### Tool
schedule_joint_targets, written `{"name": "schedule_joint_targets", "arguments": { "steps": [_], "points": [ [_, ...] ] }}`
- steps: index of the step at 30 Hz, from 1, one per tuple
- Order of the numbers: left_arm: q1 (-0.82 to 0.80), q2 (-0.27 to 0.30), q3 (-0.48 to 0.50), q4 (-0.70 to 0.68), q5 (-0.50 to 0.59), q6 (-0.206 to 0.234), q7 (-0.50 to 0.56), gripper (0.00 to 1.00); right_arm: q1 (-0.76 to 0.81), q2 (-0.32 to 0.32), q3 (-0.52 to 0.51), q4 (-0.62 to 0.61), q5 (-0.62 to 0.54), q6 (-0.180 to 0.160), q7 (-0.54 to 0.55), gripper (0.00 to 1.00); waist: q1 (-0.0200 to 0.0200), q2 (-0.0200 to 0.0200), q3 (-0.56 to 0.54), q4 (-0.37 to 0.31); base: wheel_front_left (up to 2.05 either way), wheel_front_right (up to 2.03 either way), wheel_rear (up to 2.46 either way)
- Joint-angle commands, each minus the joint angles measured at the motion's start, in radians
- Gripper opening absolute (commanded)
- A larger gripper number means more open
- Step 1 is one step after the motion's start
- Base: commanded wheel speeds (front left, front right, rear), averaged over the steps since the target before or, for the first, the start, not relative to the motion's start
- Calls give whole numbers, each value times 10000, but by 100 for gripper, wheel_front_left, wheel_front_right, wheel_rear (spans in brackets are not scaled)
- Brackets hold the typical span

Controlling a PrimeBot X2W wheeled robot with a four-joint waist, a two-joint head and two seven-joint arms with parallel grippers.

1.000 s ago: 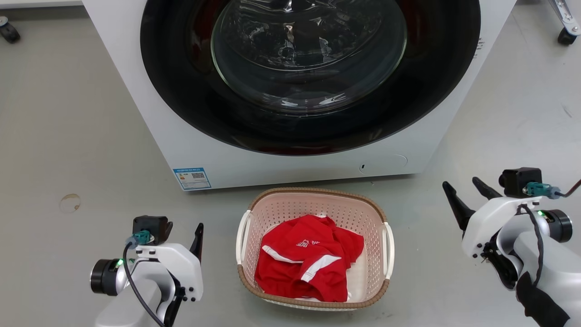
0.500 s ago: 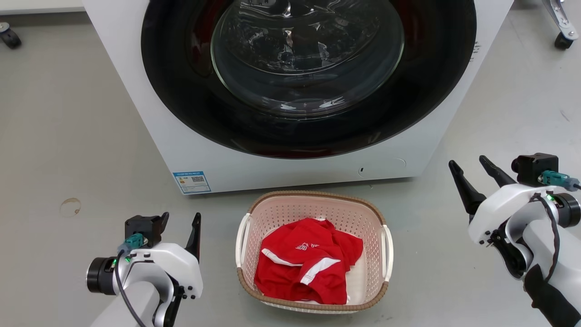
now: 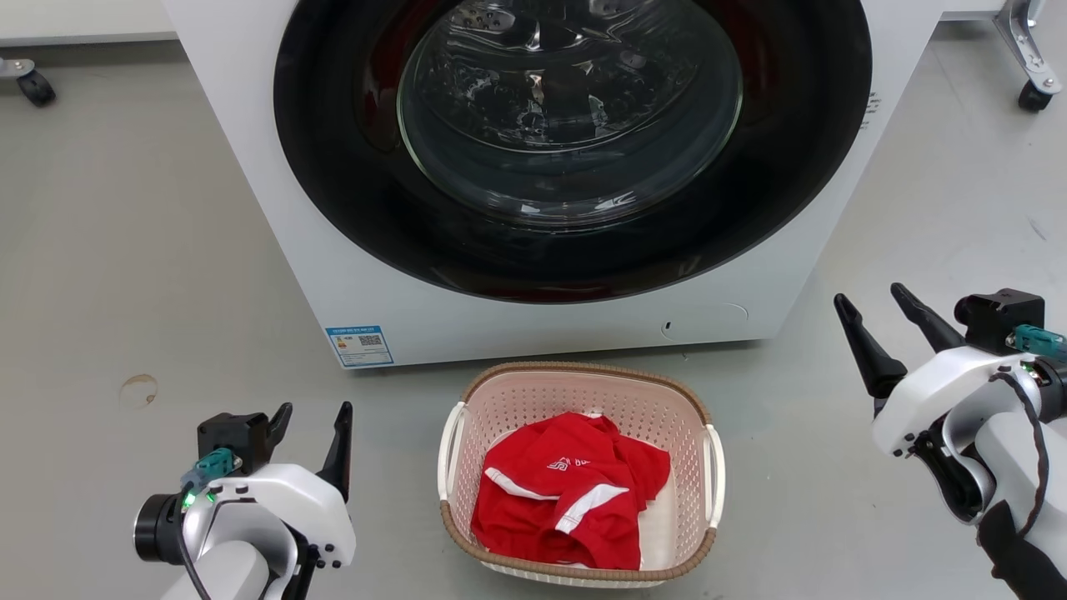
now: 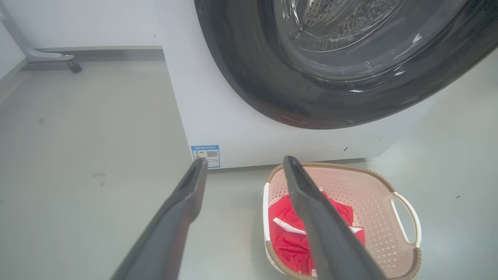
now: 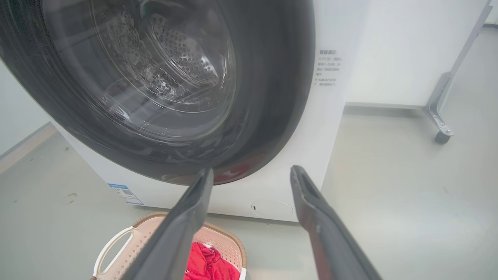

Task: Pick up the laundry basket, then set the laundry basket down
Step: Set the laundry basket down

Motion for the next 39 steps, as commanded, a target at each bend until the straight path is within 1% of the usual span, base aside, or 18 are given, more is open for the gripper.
{"name": "schedule_joint_targets", "arguments": {
  "steps": [1, 12, 13, 20, 29, 39],
  "points": [
    [73, 463, 499, -701, -149, 295, -8, 100, 211, -237, -201, -393, -248, -36, -139, 100, 0, -1, -32, 14, 0, 0, 0],
    [1130, 1432, 660, -3542, -182, 1502, 801, 100, 1151, -612, -1379, -1516, -1184, -36, -116, 100, 0, -1, -179, 258, 0, 0, 0],
    [1130, 1432, 660, -3542, -182, 1502, 801, 100, 1151, -612, -1379, -1516, -1184, -36, -116, 100, 0, -1, -179, 258, 0, 0, 0],
    [1474, 1851, 699, -4858, -156, 2075, 1274, 100, 1829, -642, -2219, -2393, -1795, -36, 191, 100, 0, -1, -314, 401, 0, 0, 0],
    [1906, 2002, 869, -5491, -294, 2485, 1302, 100, 2687, -210, -3294, -3423, -2392, -36, 621, 100, 0, -1, -394, 404, 0, 0, 0],
    [2141, 2060, 901, -5669, -400, 2638, 1335, 100, 3139, 213, -3798, -4128, -2845, -36, 1140, 100, 0, -1, -477, 362, 0, 0, 0]
  ]
}}
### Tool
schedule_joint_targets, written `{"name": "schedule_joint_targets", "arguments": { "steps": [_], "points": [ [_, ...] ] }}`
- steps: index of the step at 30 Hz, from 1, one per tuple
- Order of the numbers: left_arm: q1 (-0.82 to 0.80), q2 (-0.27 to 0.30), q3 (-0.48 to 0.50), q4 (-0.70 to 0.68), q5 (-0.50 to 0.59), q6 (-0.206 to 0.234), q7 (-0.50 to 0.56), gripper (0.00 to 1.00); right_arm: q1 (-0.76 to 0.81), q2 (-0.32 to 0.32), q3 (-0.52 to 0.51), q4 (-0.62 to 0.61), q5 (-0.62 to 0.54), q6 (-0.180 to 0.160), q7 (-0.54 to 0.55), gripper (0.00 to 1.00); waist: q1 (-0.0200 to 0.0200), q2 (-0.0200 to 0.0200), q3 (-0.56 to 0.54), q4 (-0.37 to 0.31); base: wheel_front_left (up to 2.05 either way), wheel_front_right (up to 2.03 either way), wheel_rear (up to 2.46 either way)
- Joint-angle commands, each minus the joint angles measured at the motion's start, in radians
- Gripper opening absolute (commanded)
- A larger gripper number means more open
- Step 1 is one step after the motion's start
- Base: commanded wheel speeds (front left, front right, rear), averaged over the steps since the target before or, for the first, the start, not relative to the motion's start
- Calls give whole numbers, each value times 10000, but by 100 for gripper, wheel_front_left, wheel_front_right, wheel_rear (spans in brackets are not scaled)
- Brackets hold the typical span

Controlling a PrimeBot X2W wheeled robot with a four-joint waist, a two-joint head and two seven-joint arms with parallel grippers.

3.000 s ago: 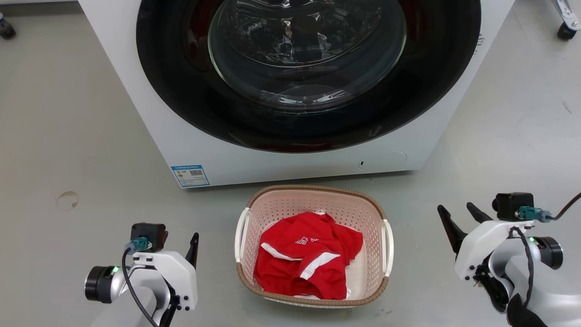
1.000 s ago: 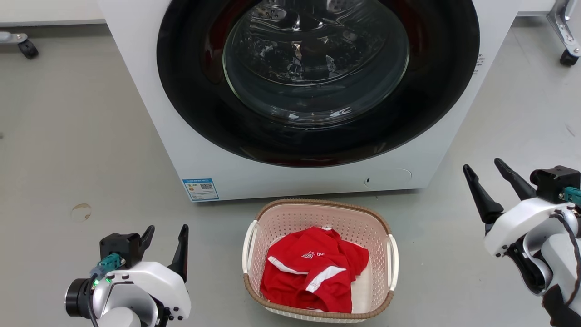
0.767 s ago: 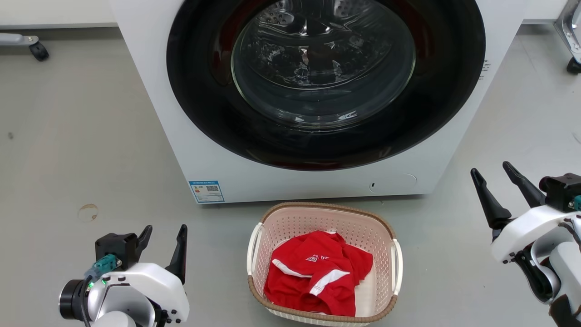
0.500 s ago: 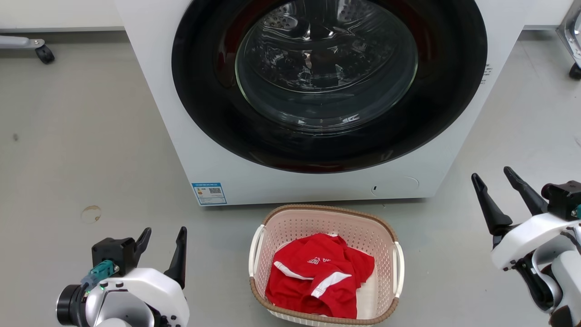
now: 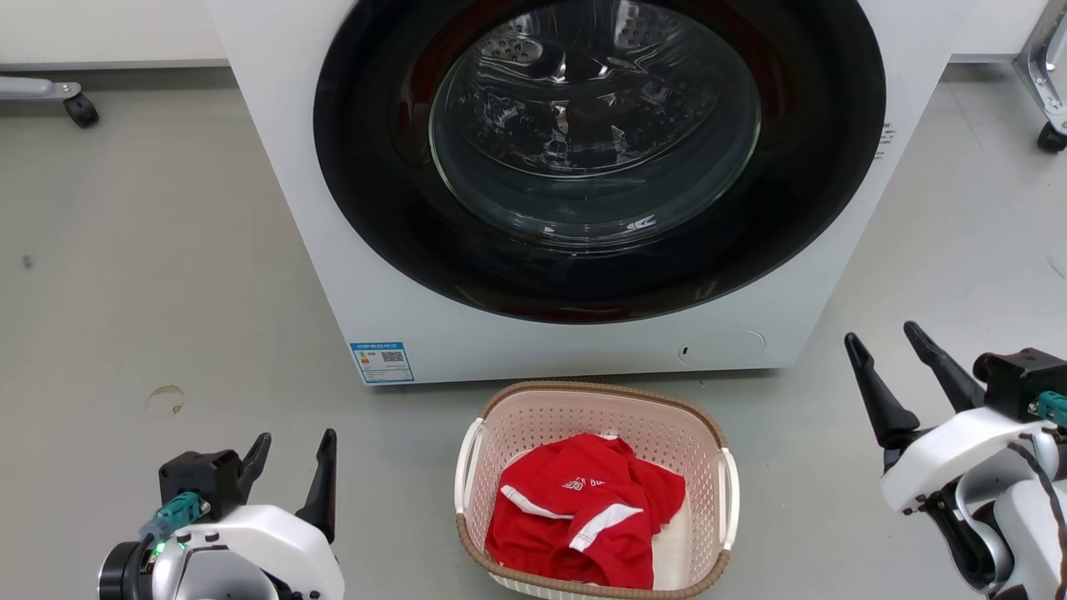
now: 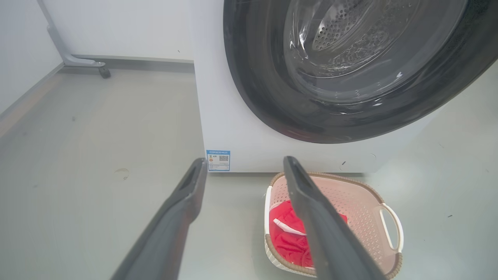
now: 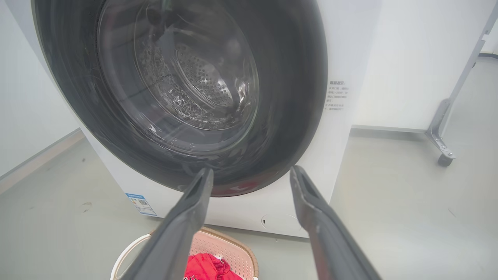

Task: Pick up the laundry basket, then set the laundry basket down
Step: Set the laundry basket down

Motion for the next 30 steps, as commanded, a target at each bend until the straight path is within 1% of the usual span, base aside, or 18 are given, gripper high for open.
{"name": "schedule_joint_targets", "arguments": {
  "steps": [1, 3, 5, 6, 8, 13, 21, 30],
  "points": [
    [-153, 304, 446, -283, -66, 128, -29, 100, 90, -91, 18, -311, -107, -36, 99, 100, 0, 0, -14, -2, 0, 0, 0],
    [-127, 287, 457, -298, -74, 197, -30, 100, 141, 21, -156, -329, -163, -36, 110, 100, 0, 0, -20, -5, 0, 0, 0],
    [-113, 277, 493, -269, -8, 403, -55, 100, 182, 139, -346, -310, -273, -36, 110, 100, 0, 0, -23, -10, 0, 0, 0],
    [-101, 226, 565, -256, 43, 621, -141, 100, 213, 265, -562, -255, -488, -36, 118, 100, 0, 0, -25, -12, 0, 0, 0],
    [-67, 160, 642, -268, 58, 788, -250, 100, 243, 402, -708, -233, -636, -36, 127, 100, 0, 0, -30, -21, 0, 0, 0],
    [58, 45, 751, -315, 54, 1073, -412, 100, 318, 682, -991, -207, -912, -36, 56, 100, 0, 0, -71, -53, 0, 0, 0],
    [168, 34, 691, -373, 54, 1155, -398, 100, 376, 904, -1196, -215, -1091, -36, 84, 100, 0, 0, -103, -76, 0, 0, 0],
    [129, 139, 681, -394, 127, 1116, -485, 100, 412, 983, -1306, -311, -1197, -36, 195, 100, 0, 0, -74, -86, 0, 0, 0]
  ]
}}
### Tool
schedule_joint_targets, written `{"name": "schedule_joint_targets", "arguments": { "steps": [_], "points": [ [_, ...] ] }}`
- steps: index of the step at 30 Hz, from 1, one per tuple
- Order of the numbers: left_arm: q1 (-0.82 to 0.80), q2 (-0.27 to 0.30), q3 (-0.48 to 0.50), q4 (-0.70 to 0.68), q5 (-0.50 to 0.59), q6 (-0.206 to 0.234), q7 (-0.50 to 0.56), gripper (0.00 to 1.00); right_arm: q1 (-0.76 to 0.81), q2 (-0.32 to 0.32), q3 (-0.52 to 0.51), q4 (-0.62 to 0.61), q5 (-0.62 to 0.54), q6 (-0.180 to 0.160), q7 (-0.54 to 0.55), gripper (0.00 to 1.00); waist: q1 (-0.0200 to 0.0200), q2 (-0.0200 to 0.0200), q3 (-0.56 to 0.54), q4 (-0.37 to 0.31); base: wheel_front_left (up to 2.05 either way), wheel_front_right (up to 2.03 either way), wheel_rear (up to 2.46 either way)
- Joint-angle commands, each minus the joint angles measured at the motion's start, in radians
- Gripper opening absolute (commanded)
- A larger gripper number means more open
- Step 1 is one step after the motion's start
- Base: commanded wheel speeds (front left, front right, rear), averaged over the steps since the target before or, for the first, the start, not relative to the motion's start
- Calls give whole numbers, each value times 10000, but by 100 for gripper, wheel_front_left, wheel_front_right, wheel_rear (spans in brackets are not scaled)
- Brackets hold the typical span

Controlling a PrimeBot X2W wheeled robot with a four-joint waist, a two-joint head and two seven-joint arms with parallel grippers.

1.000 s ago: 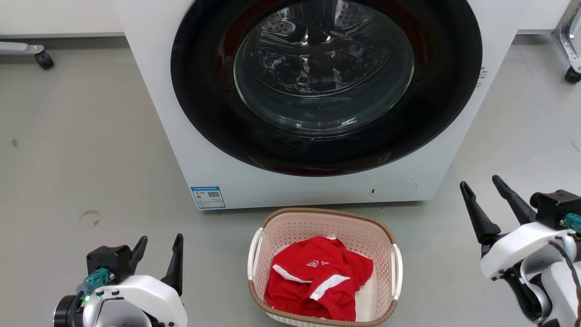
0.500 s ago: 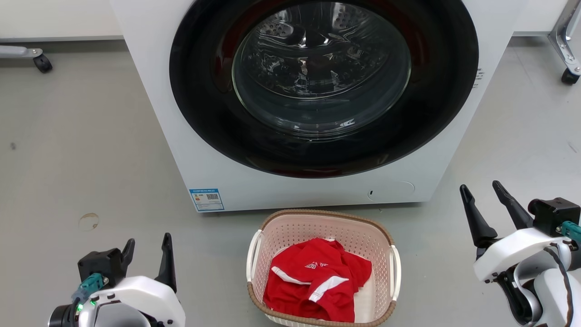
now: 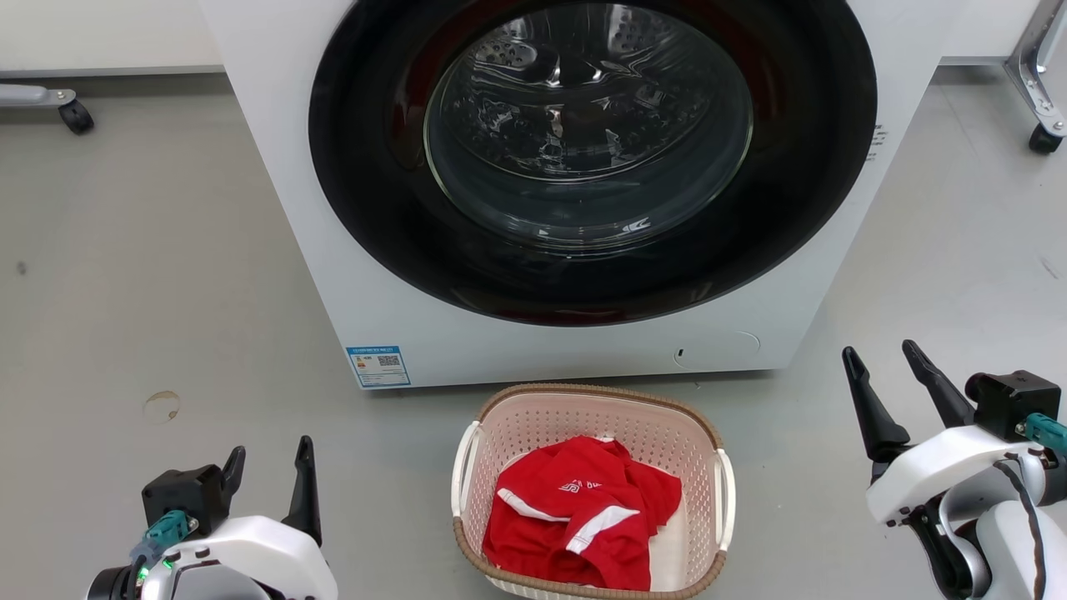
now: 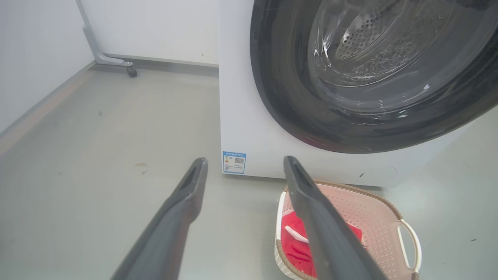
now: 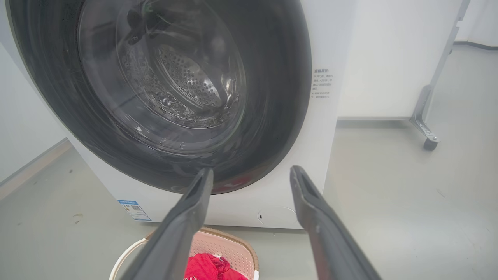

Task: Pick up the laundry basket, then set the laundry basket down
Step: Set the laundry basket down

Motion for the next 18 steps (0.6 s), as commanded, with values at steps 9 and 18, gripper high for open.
{"name": "schedule_joint_targets", "arguments": {
  "steps": [9, 18],
  "points": [
    [-348, 384, 301, -187, 210, 70, -179, 100, -77, -105, 178, -364, -8, -29, 200, 100, 0, -1, -12, -46, 0, 0, 0],
    [-399, 440, 228, -147, 285, 35, -213, 100, -27, -97, 167, -414, -70, -29, 273, 100, 0, -1, -96, -62, 0, 0, 0]
  ]
}}
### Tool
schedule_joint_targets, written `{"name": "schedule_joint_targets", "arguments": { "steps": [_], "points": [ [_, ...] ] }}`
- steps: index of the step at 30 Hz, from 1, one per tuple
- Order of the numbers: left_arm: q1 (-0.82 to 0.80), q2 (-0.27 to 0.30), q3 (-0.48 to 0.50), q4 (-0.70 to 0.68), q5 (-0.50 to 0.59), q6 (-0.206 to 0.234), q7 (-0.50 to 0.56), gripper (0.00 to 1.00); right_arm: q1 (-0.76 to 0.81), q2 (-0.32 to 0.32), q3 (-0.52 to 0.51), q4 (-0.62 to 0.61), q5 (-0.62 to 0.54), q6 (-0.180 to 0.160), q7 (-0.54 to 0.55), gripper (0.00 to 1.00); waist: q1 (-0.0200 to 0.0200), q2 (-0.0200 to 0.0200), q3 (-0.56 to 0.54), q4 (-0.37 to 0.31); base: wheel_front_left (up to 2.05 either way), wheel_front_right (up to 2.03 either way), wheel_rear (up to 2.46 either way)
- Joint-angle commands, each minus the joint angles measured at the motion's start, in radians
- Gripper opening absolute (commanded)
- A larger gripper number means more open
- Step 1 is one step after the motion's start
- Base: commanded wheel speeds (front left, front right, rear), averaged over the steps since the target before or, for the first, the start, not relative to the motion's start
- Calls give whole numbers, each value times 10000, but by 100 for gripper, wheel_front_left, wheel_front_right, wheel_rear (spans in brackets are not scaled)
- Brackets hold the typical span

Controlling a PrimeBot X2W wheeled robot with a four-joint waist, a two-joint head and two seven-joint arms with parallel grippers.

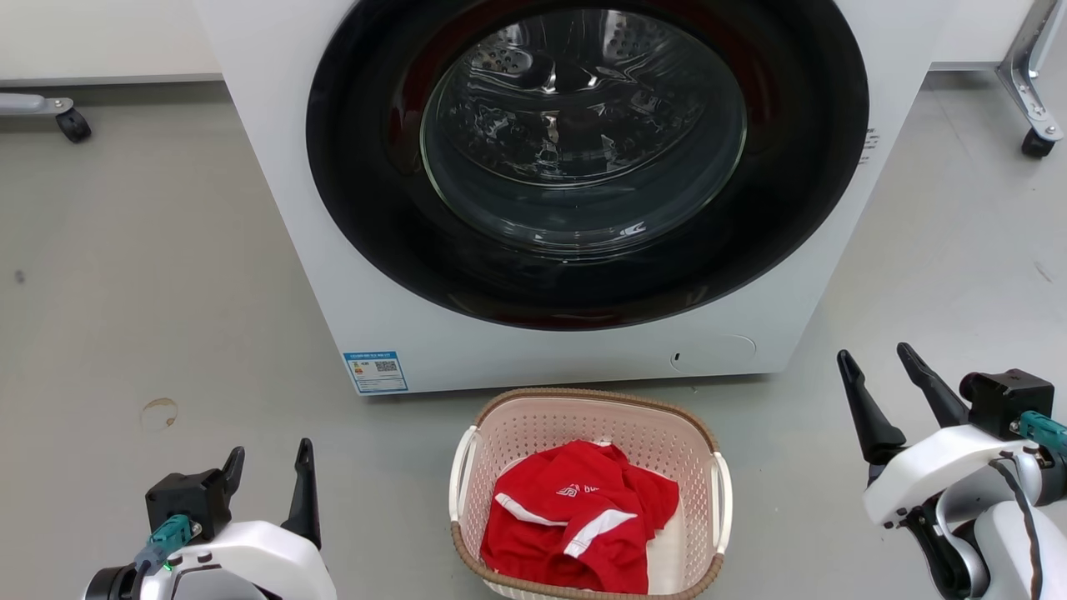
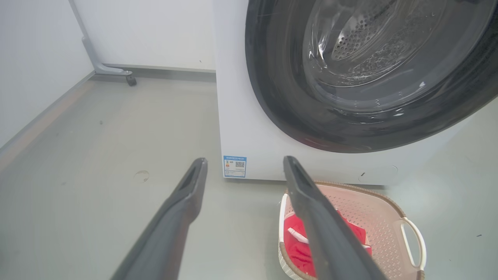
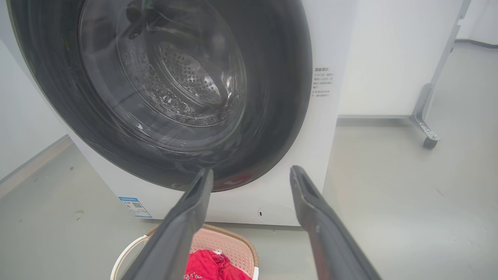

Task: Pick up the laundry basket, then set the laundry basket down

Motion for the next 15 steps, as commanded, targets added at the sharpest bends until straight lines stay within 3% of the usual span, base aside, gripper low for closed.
{"name": "schedule_joint_targets", "arguments": {
  "steps": [1, 15],
  "points": [
    [-399, 318, 374, -153, 105, 37, -106, 100, -55, -119, 149, -304, -48, -29, -16, 100, 0, 0, -15, -5, 0, 0, 0],
    [-456, 396, 250, -124, 78, -165, -54, 100, -38, -121, 62, -300, -87, -29, -24, 100, 0, 0, -53, 13, 0, 0, 0]
  ]
}}
